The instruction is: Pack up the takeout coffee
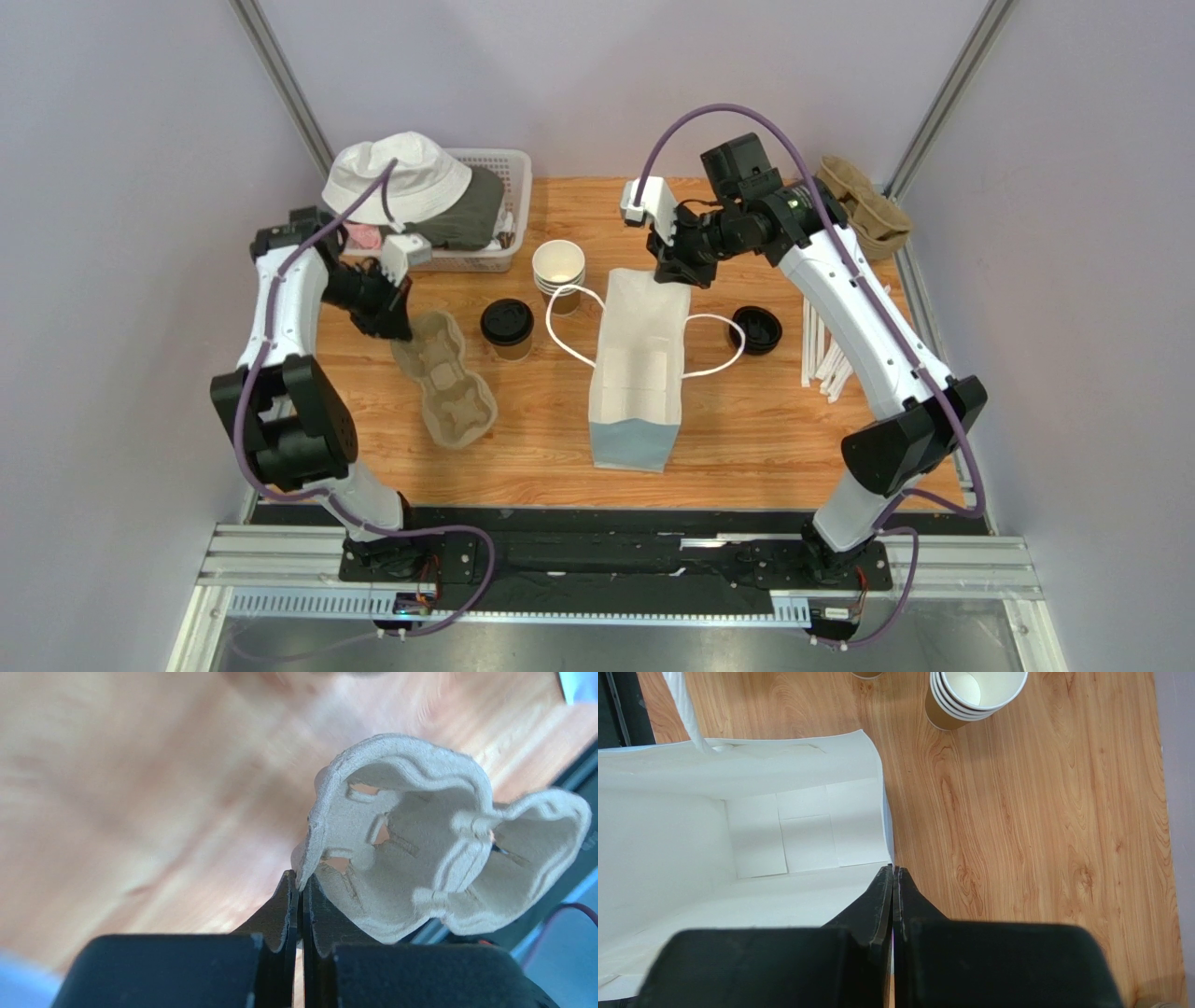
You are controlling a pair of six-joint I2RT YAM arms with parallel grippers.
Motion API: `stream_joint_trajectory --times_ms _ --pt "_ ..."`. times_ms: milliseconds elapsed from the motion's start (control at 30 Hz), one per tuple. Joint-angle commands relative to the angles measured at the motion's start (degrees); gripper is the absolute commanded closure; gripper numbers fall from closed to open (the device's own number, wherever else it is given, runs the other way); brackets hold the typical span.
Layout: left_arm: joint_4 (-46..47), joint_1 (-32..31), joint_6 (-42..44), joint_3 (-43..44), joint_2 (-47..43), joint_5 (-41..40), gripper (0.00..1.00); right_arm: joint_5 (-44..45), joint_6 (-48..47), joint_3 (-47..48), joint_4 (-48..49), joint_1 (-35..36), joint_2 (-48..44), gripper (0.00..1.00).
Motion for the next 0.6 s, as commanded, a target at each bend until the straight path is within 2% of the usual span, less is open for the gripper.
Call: stream_joint_trajectory --times_ms 0,67,200,300,400,433,500,533,567 --pt "-12.82 0.03 -1.25 15.51 -8.23 2.15 1.0 -0.08 3.35 -1.35 3.47 -0.17 -5.21 1.0" --pt "-15.1 -0.41 -5.01 21.42 -9.55 2.41 1.0 0.1 4.22 -1.88 3.82 -0.17 -6.43 1.0" --pt "-15.38 -4.18 -13.79 39.76 -9.99 0.75 1.0 0.36 7.38 -2.85 4.44 -0.17 -7.76 1.0" --pt "-11.52 -9.72 -19.43 48.74 -11.04 -0.75 1.0 1.06 8.45 -3.11 4.61 -0.17 -8.11 1.0" --pt "-3.89 -14.91 -24.62 53.42 -13.15 -4.16 1.0 1.94 9.59 -2.76 4.61 -0.08 -8.38 1.0" --pt "-0.39 -19.44 -27.43 54.31 -13.68 -5.75 1.0 2.29 10.46 -2.59 4.53 -0.08 -8.46 1.0" --pt "1.31 -24.64 -27.63 56.94 -13.95 -11.89 1.0 2.47 11.52 -1.54 4.35 0.09 -8.46 1.0" --pt "2.71 -31.11 -26.24 57.22 -14.12 -14.44 1.0 2.65 12.05 -1.18 3.92 0.18 -8.29 1.0" --pt "3.16 -34.83 -25.18 57.57 -14.21 -20.64 1.0 3.34 13.36 -0.14 3.65 0.44 -8.2 1.0"
